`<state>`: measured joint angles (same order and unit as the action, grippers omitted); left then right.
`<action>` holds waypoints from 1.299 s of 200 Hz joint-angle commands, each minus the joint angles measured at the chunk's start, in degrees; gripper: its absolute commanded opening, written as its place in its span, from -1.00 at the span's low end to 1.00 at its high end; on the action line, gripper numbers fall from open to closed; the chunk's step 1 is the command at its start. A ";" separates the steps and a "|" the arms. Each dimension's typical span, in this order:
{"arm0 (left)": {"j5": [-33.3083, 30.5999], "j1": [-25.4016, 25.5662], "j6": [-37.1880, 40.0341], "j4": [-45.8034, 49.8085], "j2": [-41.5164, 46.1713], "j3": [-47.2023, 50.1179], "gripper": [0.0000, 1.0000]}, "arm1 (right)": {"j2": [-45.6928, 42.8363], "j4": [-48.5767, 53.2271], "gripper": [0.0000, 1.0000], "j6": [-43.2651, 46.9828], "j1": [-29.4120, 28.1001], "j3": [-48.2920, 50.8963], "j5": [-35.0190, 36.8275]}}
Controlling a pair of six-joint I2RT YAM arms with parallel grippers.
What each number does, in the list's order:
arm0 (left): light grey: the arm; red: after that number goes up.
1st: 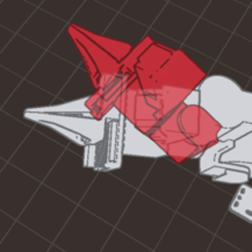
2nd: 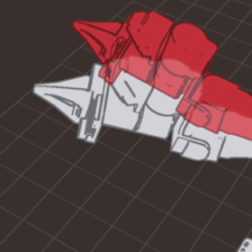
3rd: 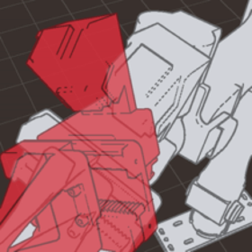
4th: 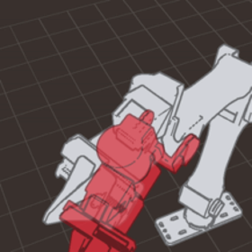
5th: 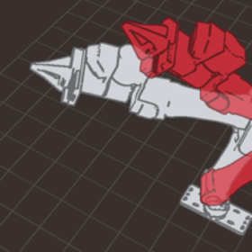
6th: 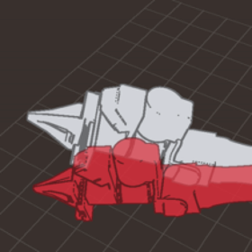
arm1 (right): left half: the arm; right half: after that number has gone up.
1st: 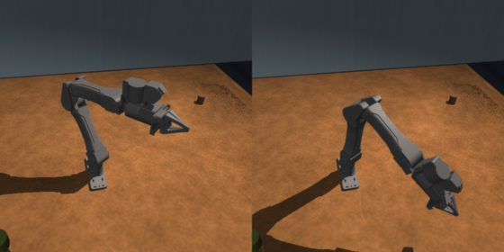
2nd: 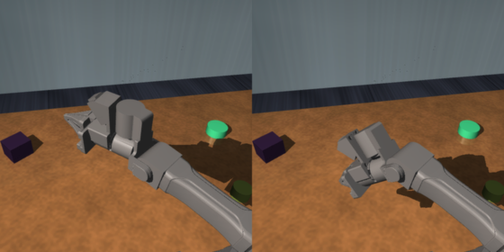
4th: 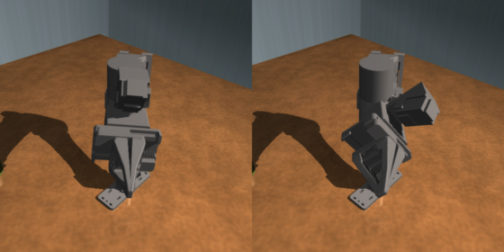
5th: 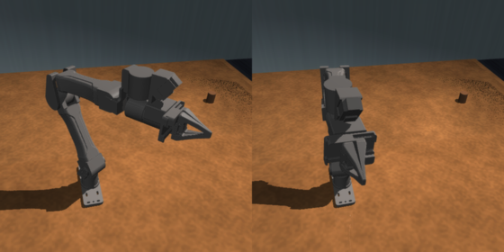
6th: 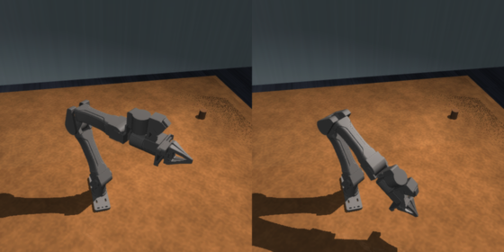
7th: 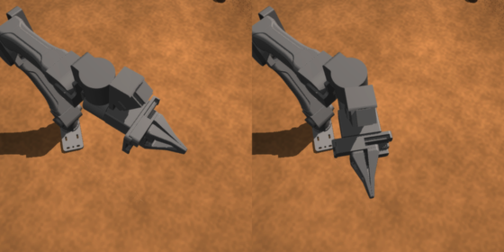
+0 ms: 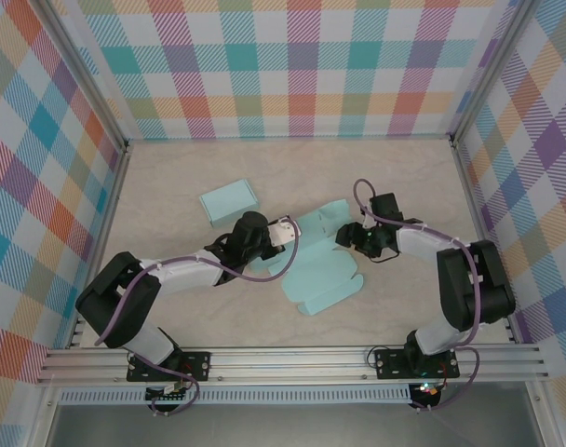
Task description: Fold the paper box
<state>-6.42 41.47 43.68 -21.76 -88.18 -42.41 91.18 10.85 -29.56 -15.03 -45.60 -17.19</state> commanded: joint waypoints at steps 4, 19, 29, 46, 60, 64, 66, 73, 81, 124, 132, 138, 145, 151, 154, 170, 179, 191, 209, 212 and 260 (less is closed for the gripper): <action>2.04 -0.54 -0.94 -1.19 2.15 0.42 -1.00 | 1.51 -5.91 0.18 -0.63 0.08 -0.27 -4.01; 2.09 -0.54 -1.00 -1.07 1.93 0.20 -1.00 | 1.98 -7.80 0.11 -0.91 0.00 -0.09 -5.55; 2.10 -0.52 -1.14 -0.96 1.66 0.01 -1.00 | 1.99 -9.38 0.07 -1.19 -0.04 0.30 -6.67; 1.97 -0.52 -1.31 -0.58 0.99 -0.50 -1.00 | 0.96 -11.64 -0.02 -1.59 0.00 1.16 -7.66; 1.85 -0.52 -1.30 -0.08 0.48 -0.94 -1.00 | -0.51 -12.70 -0.08 -1.67 0.03 1.94 -8.14; 1.85 -0.52 -1.26 0.00 0.39 -0.97 -1.00 | -0.88 -12.93 -0.09 -1.72 0.01 2.11 -8.17; 1.73 -0.52 -1.30 -0.03 0.31 -1.02 -1.00 | -1.28 -13.19 -0.09 -1.73 0.00 2.24 -8.33; 1.76 -0.58 -1.25 -0.19 0.29 -1.04 -1.00 | -1.97 -13.70 -0.10 -1.80 0.00 2.64 -8.51; 1.55 -0.55 -1.24 -0.26 0.13 -1.05 -1.00 | -2.92 -14.36 -0.10 -2.05 0.00 3.03 -8.86; 0.12 -0.33 -0.80 0.13 -0.59 -2.05 -1.00 | -5.13 -18.57 -0.12 -4.40 -2.01 5.15 -9.68; -0.26 -0.14 -0.55 0.27 -0.77 -2.28 -1.00 | -4.92 -19.05 -0.12 -4.74 -2.60 5.21 -9.27; -0.43 -0.07 -0.44 0.39 -0.82 -2.40 -1.00 | -4.59 -19.15 -0.12 -4.96 -3.18 5.11 -8.88; -0.61 0.13 -0.14 0.48 -0.89 -2.42 -1.00 | -4.00 -19.38 -0.12 -5.10 -3.51 5.13 -8.57; -0.78 0.26 0.11 0.48 -0.85 -2.56 -1.00 | -3.39 -19.71 -0.12 -5.38 -3.71 5.22 -8.32; -0.89 0.34 0.16 0.49 -0.85 -2.54 -1.00 | -2.99 -19.99 -0.12 -5.56 -3.88 5.19 -8.30; -1.30 0.74 0.67 0.67 -1.02 -2.90 -1.00 | -0.88 -22.06 -0.13 -7.19 -4.01 5.68 -9.10; -1.85 1.04 1.24 0.80 -1.34 -3.19 -1.00 | 0.09 -23.97 -0.18 -8.40 -4.21 6.10 -9.88; -3.11 1.70 2.41 0.85 -2.13 -3.47 -1.00 | 1.07 -26.35 -0.24 -9.67 -4.64 6.57 -10.71; -6.40 3.07 4.49 0.69 -3.66 -4.16 -1.00 | 2.24 -27.86 -0.26 -11.07 -5.34 6.62 -11.15; -6.90 3.25 4.70 0.62 -3.93 -4.32 -1.00 | 2.39 -28.04 -0.26 -11.20 -5.43 6.51 -11.26; -14.21 6.10 10.45 -5.03 -5.45 -3.26 -1.00 | 2.29 -28.21 -0.25 -13.38 -5.13 7.50 -12.44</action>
<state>-16.12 45.80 49.78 -22.17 -93.19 -45.17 94.56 -15.92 -41.63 -19.97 -38.87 -27.59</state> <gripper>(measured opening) 0.062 0.371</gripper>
